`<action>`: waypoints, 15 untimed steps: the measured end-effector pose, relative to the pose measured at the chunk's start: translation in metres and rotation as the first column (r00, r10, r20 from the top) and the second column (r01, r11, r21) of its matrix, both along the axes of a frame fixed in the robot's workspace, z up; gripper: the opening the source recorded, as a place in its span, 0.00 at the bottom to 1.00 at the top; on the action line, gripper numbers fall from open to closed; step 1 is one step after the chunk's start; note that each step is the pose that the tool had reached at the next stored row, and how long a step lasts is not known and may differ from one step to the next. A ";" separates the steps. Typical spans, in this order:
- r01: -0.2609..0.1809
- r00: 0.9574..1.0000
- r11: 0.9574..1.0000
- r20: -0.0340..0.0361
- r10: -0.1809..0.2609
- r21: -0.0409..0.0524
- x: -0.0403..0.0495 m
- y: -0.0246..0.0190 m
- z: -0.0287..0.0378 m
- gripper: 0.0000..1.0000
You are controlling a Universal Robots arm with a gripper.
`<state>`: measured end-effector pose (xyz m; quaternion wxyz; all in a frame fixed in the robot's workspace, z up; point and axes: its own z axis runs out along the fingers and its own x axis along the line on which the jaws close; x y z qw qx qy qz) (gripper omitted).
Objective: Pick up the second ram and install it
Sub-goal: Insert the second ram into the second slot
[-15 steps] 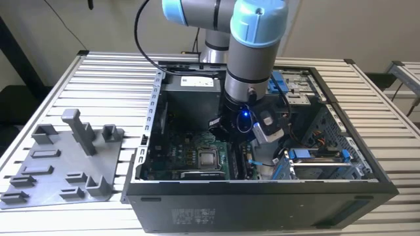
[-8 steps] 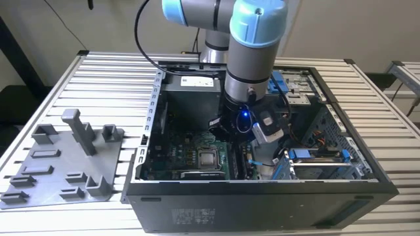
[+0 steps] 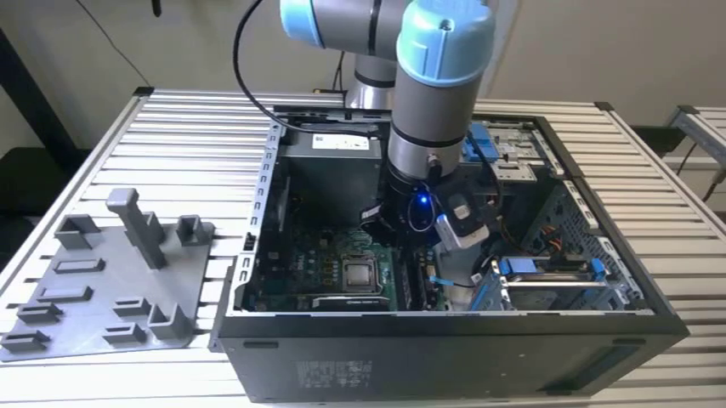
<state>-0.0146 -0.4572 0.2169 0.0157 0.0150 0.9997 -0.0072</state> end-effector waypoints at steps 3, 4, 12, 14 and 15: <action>0.000 1.000 1.000 0.000 0.000 0.000 0.0000 0.0000 -0.0004 0.14; 0.000 1.000 1.000 0.000 0.000 0.001 0.0000 0.0001 -0.0008 0.14; 0.000 1.000 1.000 0.000 0.000 0.001 0.0000 0.0000 -0.0012 0.14; 0.000 1.000 1.000 0.000 0.000 0.002 -0.0001 0.0000 -0.0013 0.14; 0.000 1.000 1.000 0.000 0.000 0.003 -0.0001 0.0000 -0.0013 0.14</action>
